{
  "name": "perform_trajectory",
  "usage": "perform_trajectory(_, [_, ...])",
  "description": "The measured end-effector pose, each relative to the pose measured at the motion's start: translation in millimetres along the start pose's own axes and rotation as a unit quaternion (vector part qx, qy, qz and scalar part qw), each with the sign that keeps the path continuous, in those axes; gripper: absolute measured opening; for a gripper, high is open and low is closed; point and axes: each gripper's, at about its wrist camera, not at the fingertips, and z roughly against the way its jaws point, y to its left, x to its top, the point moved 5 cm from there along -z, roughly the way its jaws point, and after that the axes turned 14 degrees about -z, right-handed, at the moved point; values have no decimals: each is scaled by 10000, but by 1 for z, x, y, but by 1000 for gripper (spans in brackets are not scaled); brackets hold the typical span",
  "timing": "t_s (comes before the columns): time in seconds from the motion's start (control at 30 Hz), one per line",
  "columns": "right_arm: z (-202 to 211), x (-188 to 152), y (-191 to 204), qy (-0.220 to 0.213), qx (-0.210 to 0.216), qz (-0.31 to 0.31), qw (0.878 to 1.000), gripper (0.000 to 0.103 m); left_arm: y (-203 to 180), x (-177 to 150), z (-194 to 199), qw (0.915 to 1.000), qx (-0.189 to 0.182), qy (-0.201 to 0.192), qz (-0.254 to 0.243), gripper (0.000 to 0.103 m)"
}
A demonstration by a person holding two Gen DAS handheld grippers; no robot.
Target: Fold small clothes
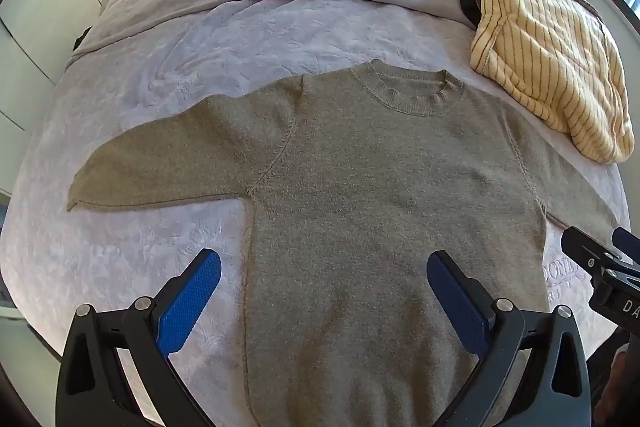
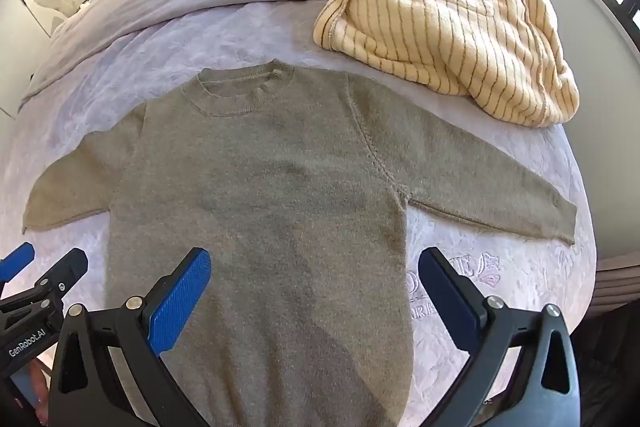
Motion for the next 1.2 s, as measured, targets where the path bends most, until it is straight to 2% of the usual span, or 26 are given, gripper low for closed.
perform_trajectory(1.2, [1, -3, 4, 14, -7, 52, 10000, 103, 5, -6, -3, 10000, 18, 71, 66, 103])
